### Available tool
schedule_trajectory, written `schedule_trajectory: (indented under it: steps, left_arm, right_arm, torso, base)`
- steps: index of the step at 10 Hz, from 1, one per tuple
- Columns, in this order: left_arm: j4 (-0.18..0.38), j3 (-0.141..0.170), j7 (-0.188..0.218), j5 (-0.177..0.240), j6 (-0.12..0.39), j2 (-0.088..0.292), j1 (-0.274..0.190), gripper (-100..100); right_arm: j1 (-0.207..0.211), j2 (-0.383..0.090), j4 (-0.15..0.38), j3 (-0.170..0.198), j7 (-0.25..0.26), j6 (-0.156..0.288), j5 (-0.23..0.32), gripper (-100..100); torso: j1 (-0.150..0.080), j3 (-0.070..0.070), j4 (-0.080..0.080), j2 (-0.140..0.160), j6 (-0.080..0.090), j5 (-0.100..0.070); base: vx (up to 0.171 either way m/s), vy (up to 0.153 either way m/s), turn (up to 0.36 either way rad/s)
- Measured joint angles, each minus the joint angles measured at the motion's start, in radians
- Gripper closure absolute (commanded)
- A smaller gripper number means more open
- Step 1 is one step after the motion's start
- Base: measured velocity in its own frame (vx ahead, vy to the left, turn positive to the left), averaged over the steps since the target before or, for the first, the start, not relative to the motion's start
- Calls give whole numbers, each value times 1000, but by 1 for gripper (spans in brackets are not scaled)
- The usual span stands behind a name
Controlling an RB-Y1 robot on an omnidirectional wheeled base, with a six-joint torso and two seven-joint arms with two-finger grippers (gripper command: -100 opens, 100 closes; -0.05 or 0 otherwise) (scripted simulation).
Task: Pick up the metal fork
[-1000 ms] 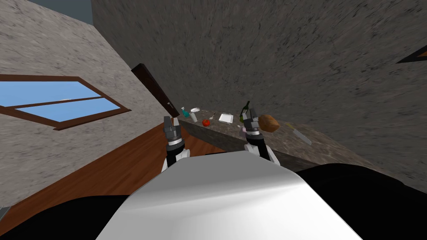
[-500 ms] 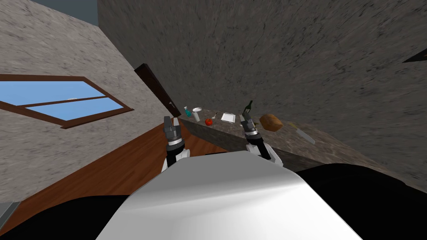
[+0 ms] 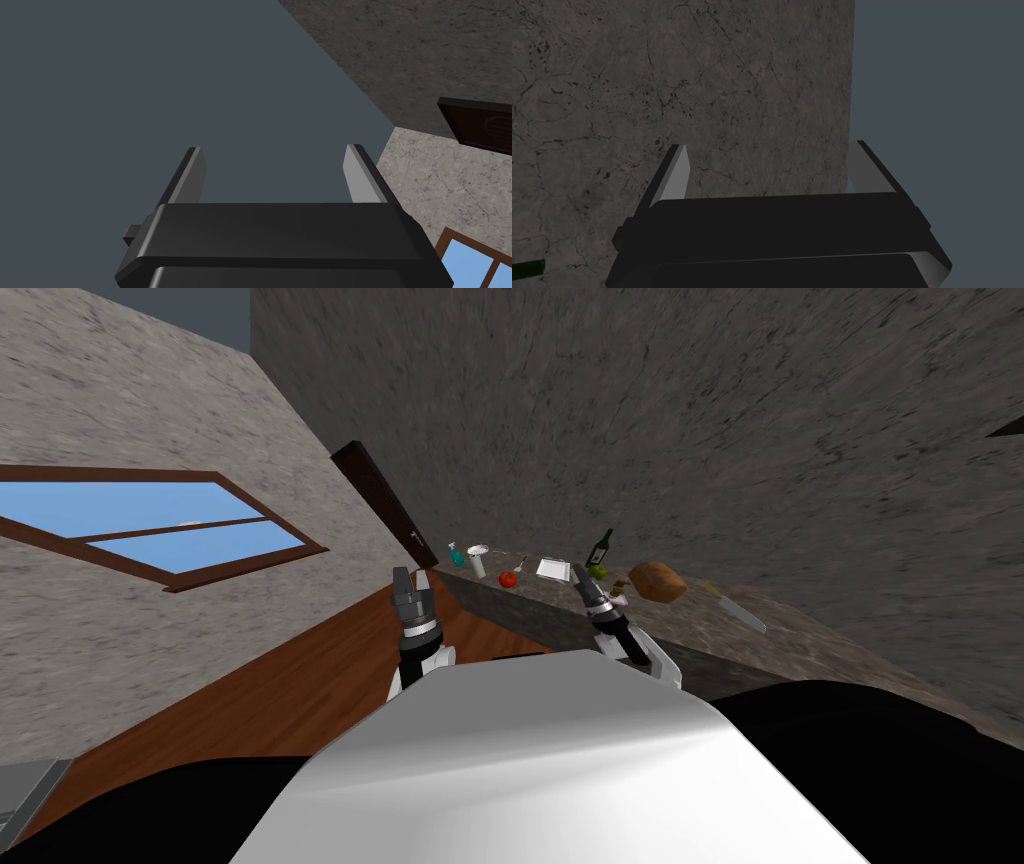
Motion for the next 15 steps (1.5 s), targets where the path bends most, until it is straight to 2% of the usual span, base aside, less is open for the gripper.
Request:
schedule_trajectory:
  steps: [5, 9, 10, 15]
  left_arm:
    - [0, 0, 0, 0, 0, 0, 0, 0]
    - [0, 0, 0, 0, 0, 0, 0, 0]
    - [0, 0, 0, 0, 0, 0, 0, 0]
    - [0, 0, 0, 0, 0, 0, 0, 0]
  right_arm:
    - [-8, -141, 84, 5, 17, -13, 32, -100]
    - [-17, -257, 170, 15, 35, -28, 63, -100]
    - [-28, -287, 207, 21, 39, -33, 74, -100]
    - [-25, -437, 301, 32, 59, -44, 112, -100]
  torso:
    - [0, 0, 0, 0, 0, 0]
    - [0, -1, 0, -1, 0, 0]
    - [0, -1, 0, -1, 0, 0]
    - [-1, -1, 0, -1, 0, 0]
  base:
    - [-11, 101, 36]
    - [2, 105, 44]
    - [-2, 85, 33]
    - [8, 94, 63]
